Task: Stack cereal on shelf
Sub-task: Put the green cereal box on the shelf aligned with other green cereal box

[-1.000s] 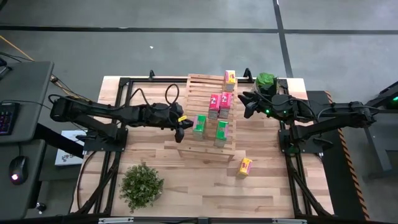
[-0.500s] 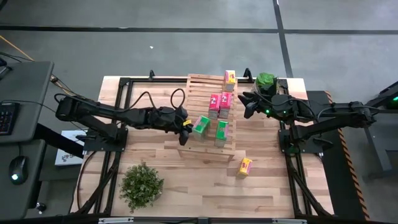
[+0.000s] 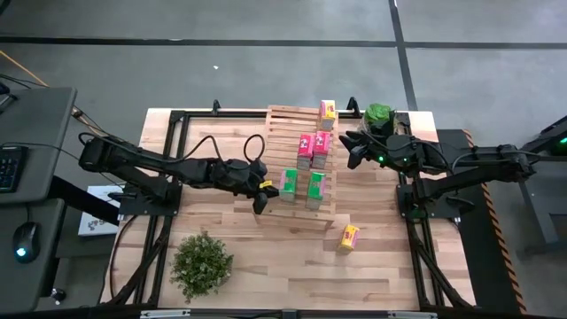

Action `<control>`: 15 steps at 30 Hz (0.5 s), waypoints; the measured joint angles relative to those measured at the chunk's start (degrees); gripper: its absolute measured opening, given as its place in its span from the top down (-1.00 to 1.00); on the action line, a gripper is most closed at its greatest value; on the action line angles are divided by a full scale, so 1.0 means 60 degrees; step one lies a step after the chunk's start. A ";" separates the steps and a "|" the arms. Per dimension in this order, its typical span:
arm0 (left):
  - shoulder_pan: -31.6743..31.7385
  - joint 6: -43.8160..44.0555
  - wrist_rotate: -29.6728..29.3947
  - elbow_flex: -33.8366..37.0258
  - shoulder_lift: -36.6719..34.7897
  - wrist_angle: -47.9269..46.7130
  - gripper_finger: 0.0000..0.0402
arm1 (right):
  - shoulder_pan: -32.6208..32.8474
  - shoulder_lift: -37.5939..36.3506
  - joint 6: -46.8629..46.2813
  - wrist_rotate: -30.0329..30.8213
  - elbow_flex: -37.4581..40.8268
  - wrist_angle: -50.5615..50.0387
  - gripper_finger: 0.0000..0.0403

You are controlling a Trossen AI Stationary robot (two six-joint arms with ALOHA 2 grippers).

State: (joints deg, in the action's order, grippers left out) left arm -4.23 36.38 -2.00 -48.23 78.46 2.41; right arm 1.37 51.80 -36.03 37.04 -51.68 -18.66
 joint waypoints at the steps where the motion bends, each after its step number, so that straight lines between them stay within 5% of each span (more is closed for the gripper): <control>1: 0.0000 -0.0003 0.0000 0.0000 0.0000 0.0072 1.00 | 0.0003 0.0001 0.0000 0.0000 0.0000 -0.0003 0.24; 15: 0.0200 -0.0195 0.0178 0.0004 0.0000 0.0387 1.00 | 0.0004 -0.0002 0.0000 0.0000 0.0000 -0.0006 0.24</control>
State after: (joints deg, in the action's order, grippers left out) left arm -3.03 35.21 -0.93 -48.21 78.46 4.73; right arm 1.39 51.79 -36.03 37.04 -51.68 -18.70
